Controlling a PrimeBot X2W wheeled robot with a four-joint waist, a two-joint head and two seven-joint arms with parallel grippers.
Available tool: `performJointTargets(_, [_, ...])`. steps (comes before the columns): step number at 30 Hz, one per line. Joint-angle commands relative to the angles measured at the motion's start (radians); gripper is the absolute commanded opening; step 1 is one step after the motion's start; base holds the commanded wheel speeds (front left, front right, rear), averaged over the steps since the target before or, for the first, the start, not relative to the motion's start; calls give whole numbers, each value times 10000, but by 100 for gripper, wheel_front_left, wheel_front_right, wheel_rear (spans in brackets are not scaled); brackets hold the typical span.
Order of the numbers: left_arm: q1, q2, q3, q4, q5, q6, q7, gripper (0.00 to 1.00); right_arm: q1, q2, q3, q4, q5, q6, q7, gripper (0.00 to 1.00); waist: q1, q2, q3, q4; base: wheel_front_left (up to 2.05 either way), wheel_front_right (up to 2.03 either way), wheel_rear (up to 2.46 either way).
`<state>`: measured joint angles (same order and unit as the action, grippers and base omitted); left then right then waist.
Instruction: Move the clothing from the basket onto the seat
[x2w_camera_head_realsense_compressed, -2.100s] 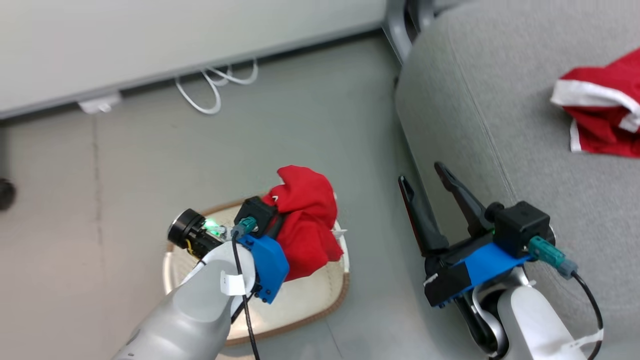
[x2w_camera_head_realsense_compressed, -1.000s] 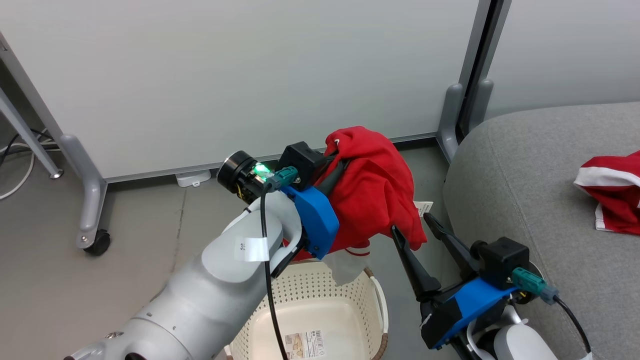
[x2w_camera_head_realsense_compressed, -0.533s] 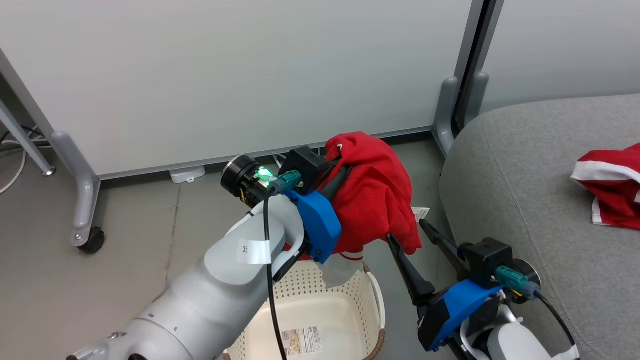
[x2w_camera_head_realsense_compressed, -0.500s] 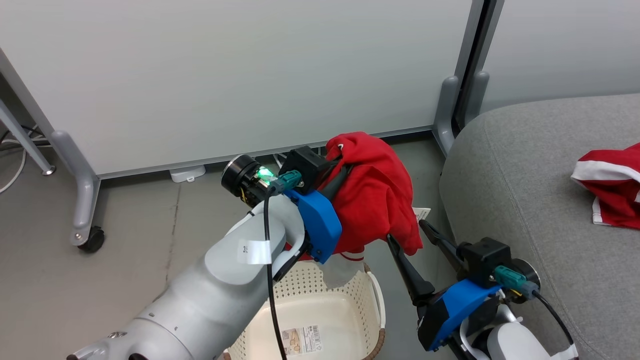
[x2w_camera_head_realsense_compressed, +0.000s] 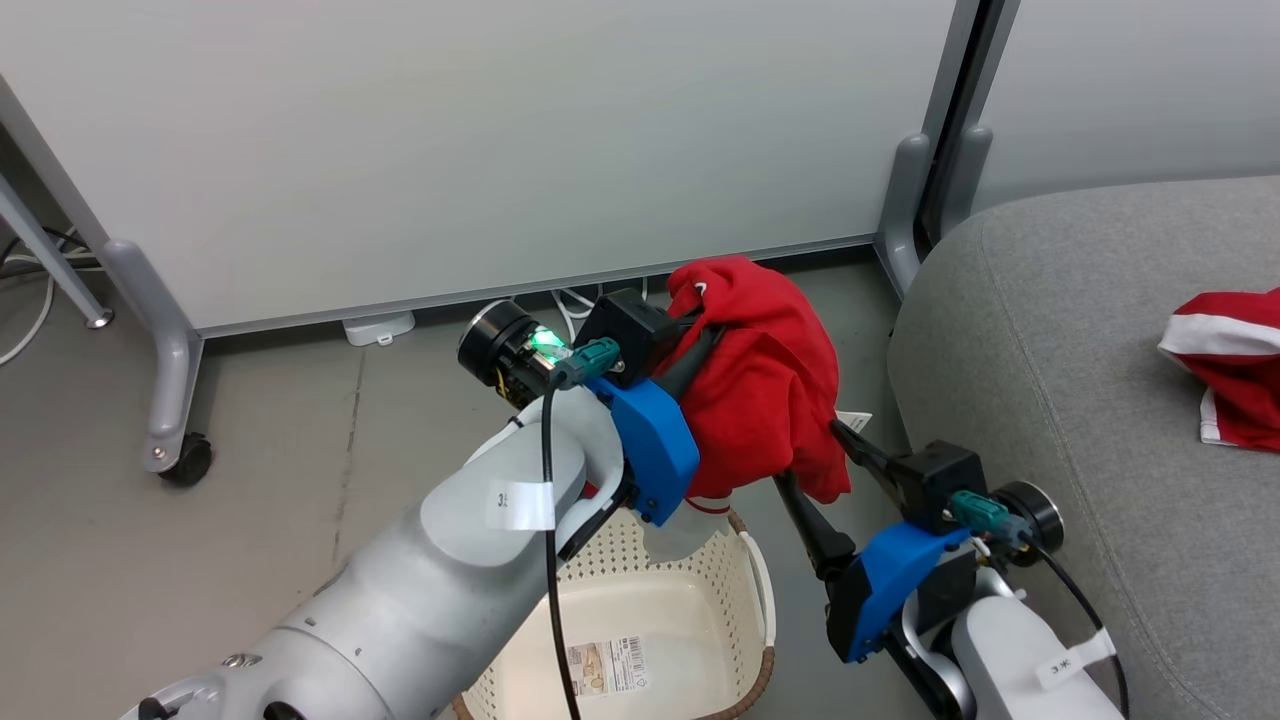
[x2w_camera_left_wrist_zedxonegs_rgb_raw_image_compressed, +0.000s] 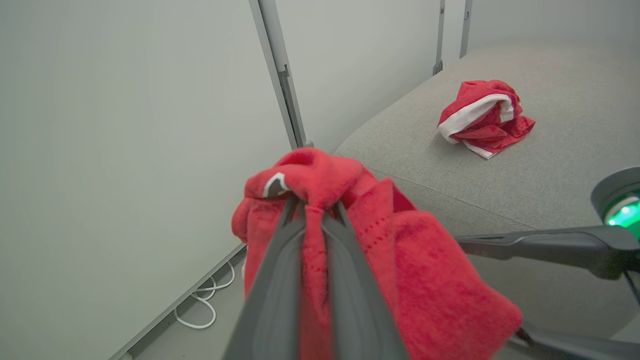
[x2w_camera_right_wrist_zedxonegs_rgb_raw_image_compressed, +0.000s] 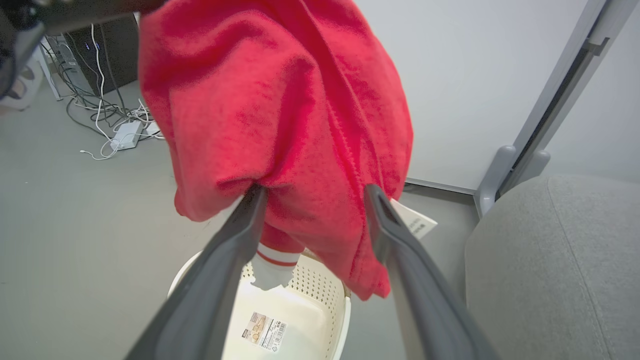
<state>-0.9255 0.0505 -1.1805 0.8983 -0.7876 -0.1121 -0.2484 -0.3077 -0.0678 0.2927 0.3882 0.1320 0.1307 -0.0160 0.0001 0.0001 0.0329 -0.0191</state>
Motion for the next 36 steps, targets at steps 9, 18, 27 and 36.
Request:
performJointTargets(9, [-176,1,-285,-139,-225,90,-81,0,-1408,147,850,1660,548,1,-752,100,-1,-1,46,24,0,0,0])
performJointTargets(18, [-186,1,-511,-244,-376,72,-53,0,-2498,179,1615,3078,1297,1,-1329,100,-1,-1,41,86,0,0,0])
performJointTargets(27, [-223,-3,-663,-201,-489,90,-53,0,-3077,180,2303,4080,2167,1,-1652,0,-1,-1,62,97,0,0,0])
performJointTargets(36, [-244,-3,-732,-102,-621,83,-56,0,-3307,180,2673,4596,2655,1,-1909,0,-1,-1,47,38,0,0,0])
